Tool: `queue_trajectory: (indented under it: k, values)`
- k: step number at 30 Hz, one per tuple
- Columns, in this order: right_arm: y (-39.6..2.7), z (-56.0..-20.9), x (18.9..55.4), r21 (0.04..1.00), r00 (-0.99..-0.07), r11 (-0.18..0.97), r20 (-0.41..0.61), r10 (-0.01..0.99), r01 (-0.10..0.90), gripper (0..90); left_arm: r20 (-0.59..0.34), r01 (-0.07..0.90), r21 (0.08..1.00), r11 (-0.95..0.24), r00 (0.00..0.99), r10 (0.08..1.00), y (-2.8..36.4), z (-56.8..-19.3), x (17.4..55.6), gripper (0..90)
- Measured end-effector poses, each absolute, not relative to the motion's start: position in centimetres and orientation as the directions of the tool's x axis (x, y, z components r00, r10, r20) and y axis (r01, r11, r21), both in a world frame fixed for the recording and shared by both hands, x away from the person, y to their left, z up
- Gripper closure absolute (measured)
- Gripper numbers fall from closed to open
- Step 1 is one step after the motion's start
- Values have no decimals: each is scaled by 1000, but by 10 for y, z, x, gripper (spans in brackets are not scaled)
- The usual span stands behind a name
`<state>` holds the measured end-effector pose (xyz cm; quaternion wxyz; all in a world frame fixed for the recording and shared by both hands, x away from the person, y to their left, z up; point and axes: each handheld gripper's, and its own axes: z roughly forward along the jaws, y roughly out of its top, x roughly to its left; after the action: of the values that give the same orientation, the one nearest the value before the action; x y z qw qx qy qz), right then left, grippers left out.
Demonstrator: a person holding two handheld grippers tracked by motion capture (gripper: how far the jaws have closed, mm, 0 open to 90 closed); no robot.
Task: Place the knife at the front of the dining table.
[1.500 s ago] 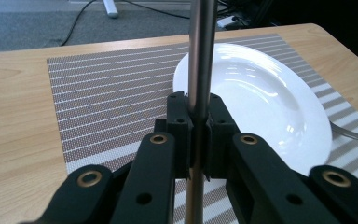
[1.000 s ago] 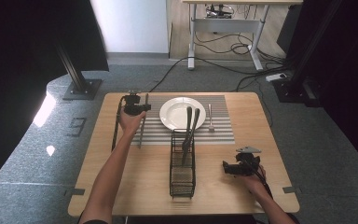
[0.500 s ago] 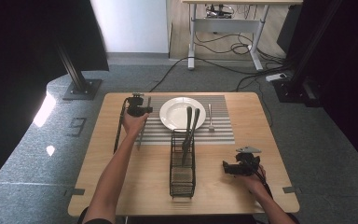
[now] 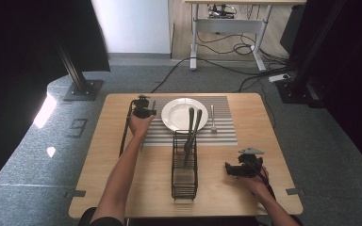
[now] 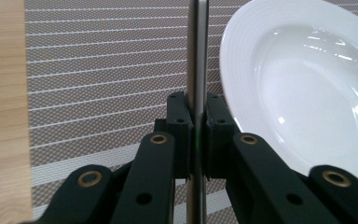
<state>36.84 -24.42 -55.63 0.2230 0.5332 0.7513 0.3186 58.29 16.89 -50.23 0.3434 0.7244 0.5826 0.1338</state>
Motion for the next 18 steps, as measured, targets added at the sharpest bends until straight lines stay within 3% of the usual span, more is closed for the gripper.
queue_trajectory:
  k: [18]
  values:
    - [-244,-556,368,718,-336,231,4,942,657,8,-239,791,610,-45,238,941,170,-520,596,832]
